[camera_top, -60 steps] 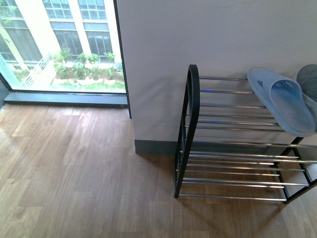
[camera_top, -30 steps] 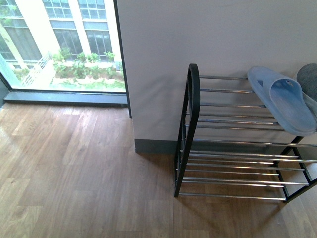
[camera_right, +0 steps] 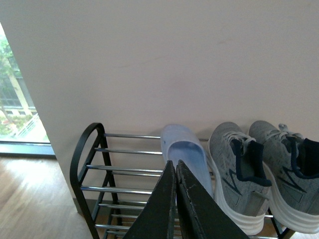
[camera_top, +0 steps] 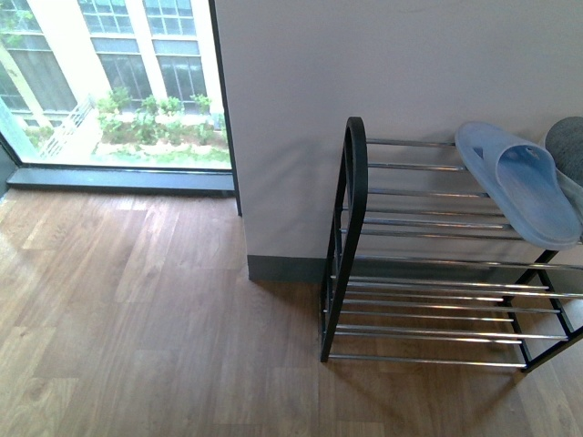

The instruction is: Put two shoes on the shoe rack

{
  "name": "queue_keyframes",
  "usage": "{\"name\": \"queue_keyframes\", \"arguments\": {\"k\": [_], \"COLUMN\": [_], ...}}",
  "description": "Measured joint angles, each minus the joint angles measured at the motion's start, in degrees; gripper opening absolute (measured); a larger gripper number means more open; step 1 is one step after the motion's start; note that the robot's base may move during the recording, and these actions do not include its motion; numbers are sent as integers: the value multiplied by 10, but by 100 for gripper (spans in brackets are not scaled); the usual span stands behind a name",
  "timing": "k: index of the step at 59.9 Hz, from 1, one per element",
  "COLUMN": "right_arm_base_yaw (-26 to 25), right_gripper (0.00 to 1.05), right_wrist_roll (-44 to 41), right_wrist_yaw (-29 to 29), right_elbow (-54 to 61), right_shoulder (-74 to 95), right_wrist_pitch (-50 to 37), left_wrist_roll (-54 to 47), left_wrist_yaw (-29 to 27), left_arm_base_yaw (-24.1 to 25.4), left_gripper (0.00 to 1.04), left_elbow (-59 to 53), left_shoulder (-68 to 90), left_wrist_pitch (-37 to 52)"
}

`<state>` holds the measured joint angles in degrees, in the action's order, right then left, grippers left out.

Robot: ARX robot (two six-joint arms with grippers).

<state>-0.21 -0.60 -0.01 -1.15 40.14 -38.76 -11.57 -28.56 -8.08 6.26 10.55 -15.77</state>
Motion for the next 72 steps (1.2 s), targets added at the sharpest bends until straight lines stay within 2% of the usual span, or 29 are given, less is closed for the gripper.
{"name": "queue_keyframes", "arguments": {"k": [31,72], "right_arm_base_yaw": [0,0], "right_gripper": [1,1], "right_wrist_roll": [0,0], "right_wrist_yaw": [0,0], "right_elbow": [1,1], "right_shoulder": [-177,-297], "right_wrist_pitch": [164,282], "left_wrist_roll": [0,0], "left_wrist_yaw": [0,0], "left_arm_base_yaw": [0,0], "left_gripper": [2,2], "left_elbow": [0,0], "left_shoulder": [0,0], "left_wrist_pitch": [0,0]}}
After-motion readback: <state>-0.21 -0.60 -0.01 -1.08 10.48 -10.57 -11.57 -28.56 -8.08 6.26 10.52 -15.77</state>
